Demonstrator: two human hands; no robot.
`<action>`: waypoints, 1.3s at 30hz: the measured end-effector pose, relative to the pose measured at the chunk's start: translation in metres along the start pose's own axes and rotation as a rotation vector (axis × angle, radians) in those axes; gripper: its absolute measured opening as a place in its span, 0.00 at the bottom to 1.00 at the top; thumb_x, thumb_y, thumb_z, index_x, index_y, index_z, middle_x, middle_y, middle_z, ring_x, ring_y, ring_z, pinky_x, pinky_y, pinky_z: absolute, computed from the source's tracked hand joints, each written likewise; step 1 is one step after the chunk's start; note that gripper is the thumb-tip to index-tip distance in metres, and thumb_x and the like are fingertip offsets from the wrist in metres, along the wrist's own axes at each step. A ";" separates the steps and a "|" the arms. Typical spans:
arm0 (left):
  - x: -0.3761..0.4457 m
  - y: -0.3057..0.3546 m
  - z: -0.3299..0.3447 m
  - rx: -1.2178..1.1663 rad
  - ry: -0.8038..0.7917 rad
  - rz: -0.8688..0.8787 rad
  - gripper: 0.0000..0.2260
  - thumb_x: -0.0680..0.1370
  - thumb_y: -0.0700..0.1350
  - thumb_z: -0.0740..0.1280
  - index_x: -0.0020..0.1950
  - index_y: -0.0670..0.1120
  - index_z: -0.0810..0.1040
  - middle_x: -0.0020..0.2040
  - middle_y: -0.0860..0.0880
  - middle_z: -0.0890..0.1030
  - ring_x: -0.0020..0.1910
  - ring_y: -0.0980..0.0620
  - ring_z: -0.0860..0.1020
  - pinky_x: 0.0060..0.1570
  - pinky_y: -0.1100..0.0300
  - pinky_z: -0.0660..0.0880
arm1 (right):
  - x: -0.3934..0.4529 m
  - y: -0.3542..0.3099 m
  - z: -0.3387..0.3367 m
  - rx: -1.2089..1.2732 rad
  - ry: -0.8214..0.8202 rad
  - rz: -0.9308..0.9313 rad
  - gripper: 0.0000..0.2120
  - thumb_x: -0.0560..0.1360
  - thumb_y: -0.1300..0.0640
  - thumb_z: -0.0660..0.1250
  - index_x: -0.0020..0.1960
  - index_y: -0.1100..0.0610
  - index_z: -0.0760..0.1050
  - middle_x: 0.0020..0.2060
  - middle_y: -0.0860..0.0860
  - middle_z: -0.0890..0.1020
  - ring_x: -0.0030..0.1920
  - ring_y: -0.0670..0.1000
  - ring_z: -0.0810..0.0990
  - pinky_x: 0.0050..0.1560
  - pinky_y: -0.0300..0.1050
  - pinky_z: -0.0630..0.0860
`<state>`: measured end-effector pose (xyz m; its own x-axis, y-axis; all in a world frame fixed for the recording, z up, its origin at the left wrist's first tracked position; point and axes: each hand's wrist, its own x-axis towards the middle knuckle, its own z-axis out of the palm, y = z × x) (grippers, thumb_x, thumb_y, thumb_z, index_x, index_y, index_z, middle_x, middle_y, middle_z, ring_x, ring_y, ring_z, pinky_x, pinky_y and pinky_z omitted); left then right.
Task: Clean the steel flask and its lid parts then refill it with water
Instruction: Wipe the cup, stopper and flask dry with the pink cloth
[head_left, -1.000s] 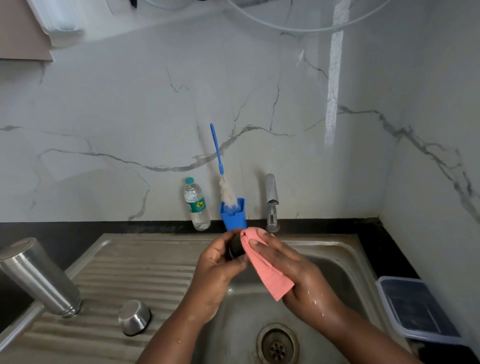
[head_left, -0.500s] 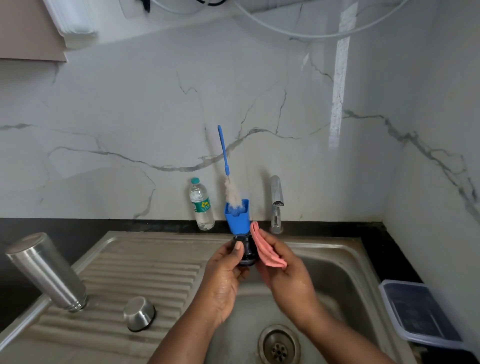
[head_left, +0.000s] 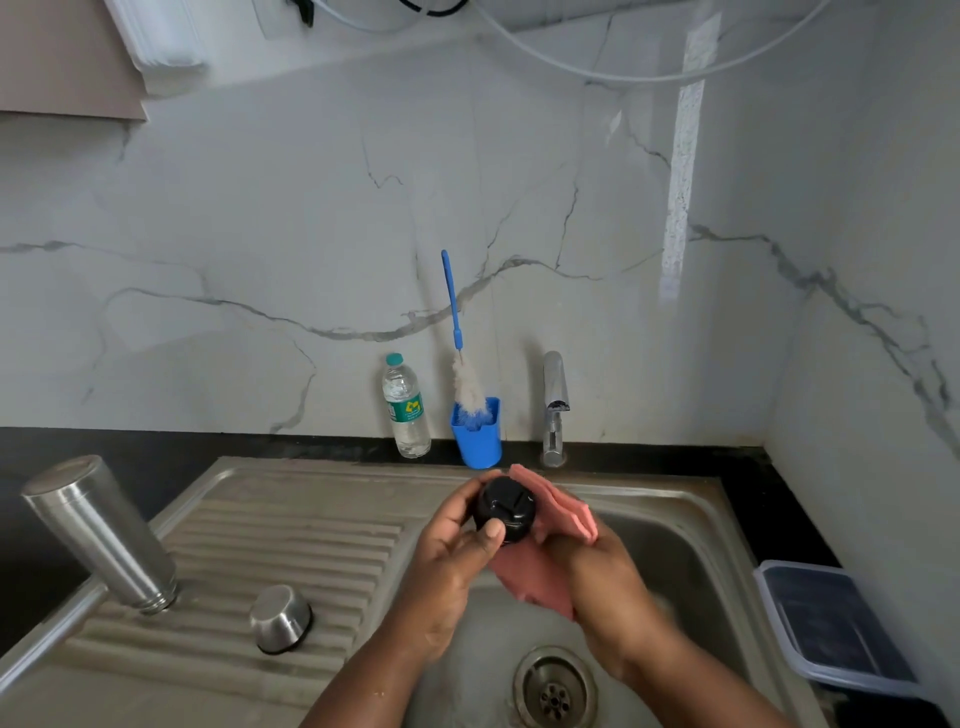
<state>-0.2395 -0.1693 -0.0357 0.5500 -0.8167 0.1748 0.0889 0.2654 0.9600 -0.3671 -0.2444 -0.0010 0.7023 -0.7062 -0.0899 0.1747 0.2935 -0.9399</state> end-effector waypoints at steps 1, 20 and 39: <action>-0.001 0.001 -0.002 -0.002 0.026 0.013 0.28 0.67 0.48 0.73 0.66 0.43 0.74 0.57 0.48 0.84 0.58 0.54 0.81 0.53 0.66 0.75 | -0.003 0.002 -0.002 0.013 -0.006 0.028 0.19 0.77 0.70 0.59 0.57 0.51 0.80 0.44 0.64 0.84 0.38 0.60 0.80 0.39 0.53 0.77; -0.019 -0.015 -0.095 0.377 0.354 -0.061 0.28 0.61 0.51 0.78 0.59 0.55 0.75 0.62 0.45 0.78 0.58 0.51 0.79 0.58 0.55 0.78 | 0.012 0.057 0.024 -1.392 -0.133 -0.562 0.41 0.68 0.62 0.65 0.74 0.34 0.56 0.73 0.35 0.63 0.67 0.39 0.71 0.53 0.36 0.75; -0.046 -0.043 -0.373 0.632 0.470 -0.136 0.23 0.67 0.40 0.80 0.53 0.58 0.73 0.54 0.48 0.79 0.55 0.50 0.79 0.57 0.56 0.75 | 0.047 0.142 0.228 -1.570 -0.240 -0.544 0.38 0.57 0.59 0.63 0.67 0.43 0.67 0.59 0.44 0.82 0.51 0.49 0.84 0.38 0.39 0.81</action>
<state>0.0414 0.0477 -0.1669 0.8733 -0.4818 0.0721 -0.2298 -0.2770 0.9330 -0.1520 -0.0893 -0.0635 0.9042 -0.3508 0.2435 -0.2906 -0.9233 -0.2512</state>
